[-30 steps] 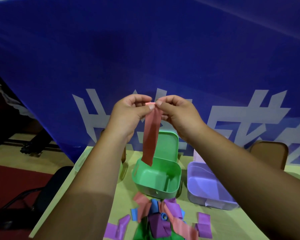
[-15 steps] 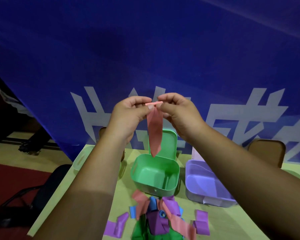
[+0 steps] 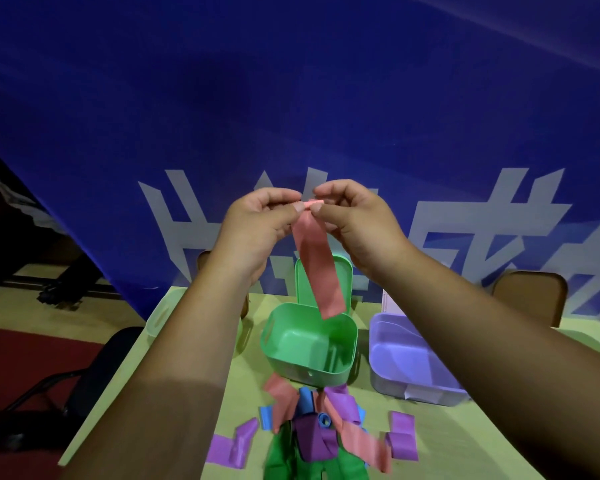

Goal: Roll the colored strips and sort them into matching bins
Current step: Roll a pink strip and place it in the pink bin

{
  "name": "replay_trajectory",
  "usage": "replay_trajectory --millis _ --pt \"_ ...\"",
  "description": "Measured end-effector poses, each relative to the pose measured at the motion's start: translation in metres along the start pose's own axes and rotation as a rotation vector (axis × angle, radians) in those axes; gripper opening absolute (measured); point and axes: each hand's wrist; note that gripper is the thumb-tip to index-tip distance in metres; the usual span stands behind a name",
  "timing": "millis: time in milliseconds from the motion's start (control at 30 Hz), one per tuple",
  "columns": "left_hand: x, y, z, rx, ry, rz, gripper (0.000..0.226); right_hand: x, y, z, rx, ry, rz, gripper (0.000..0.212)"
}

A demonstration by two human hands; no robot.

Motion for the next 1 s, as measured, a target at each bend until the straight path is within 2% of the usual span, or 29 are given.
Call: replay_trajectory --millis 100,233,667,867,1000 --pt "0.001 -0.002 0.000 0.001 -0.020 -0.005 0.024 0.002 0.001 -0.002 -0.020 -0.026 -0.009 0.023" --pt "0.003 -0.001 -0.003 -0.034 -0.030 0.001 0.028 0.005 0.003 -0.003 0.003 -0.003 -0.026 0.013" --pt "0.011 -0.008 0.005 0.031 -0.016 0.018 0.020 0.015 0.009 0.002 -0.049 0.013 -0.045 0.021" --pt "0.010 -0.013 0.009 -0.037 -0.034 -0.040 0.020 0.019 0.012 0.002 -0.050 -0.014 -0.080 0.025" --pt "0.008 -0.016 0.010 -0.061 -0.064 -0.100 0.019 0.022 0.011 0.002 -0.033 -0.021 -0.136 0.016"
Point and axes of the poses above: each hand's wrist, its own x-axis away from the middle knuckle, its own y-axis out of the back of the hand, z = x × y, and after that the axes turned 2 degrees about y, right-handed
